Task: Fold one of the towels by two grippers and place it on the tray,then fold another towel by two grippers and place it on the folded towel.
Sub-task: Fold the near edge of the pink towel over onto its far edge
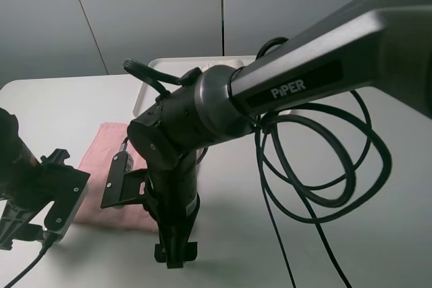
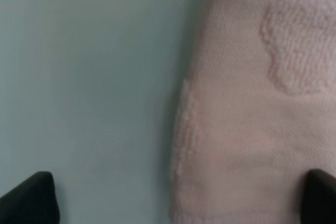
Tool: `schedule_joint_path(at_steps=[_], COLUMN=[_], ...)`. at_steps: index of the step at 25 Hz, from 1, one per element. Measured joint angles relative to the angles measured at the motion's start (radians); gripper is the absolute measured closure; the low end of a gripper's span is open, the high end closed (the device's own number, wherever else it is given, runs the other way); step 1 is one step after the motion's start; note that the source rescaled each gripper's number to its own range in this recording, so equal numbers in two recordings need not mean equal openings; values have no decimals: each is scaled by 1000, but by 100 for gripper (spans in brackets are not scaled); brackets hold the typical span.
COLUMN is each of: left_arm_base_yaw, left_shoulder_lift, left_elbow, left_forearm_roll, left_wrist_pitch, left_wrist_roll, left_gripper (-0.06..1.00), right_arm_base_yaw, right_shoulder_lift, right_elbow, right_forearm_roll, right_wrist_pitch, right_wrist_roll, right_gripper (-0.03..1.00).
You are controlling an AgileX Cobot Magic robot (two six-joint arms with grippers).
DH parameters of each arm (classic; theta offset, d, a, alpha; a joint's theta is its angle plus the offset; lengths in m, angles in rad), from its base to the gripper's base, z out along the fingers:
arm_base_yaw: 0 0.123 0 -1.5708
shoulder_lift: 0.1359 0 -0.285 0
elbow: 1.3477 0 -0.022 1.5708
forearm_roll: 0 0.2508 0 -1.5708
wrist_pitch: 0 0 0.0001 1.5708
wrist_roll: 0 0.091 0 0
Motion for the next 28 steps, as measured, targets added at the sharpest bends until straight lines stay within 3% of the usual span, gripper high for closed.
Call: schedule_joint_path(at_steps=[9,12,14,18,19,24,26,28], left_arm_base_yaw=[0,0,0,0,0,0,0,0], left_shoulder_lift=[2,2,2,2,2,2,4,4], left_elbow=[0,0,0,0,0,0,0,0], left_forearm_roll=[0,0,0,-4,-4,-16,-18,-18], left_wrist_pitch=[-6,-6,-8,-10,-10,-23,-36,-45], left_wrist_roll=[-2,-2,-2,-2,-2,-2,-4,-4], left_gripper=[-6,-6,-6,-6,-6,-4,3,17], right_arm_base_yaw=[0,0,0,0,0,0,0,0], right_shoulder_lift=[20,23,27,28,28,28,28,28], right_elbow=[-4,-4,-8,-9,-9,-9,-9,-9], right_forearm_roll=[-3,-27,-34,-41,-41,-41,-41,-37], right_wrist_pitch=[-13,-24,-27,-32,-32,-32,-32,-27], right_wrist_roll=[57,64,66,67,70,70,70,70], right_gripper=[-2,17,36,87,94,96,96,96])
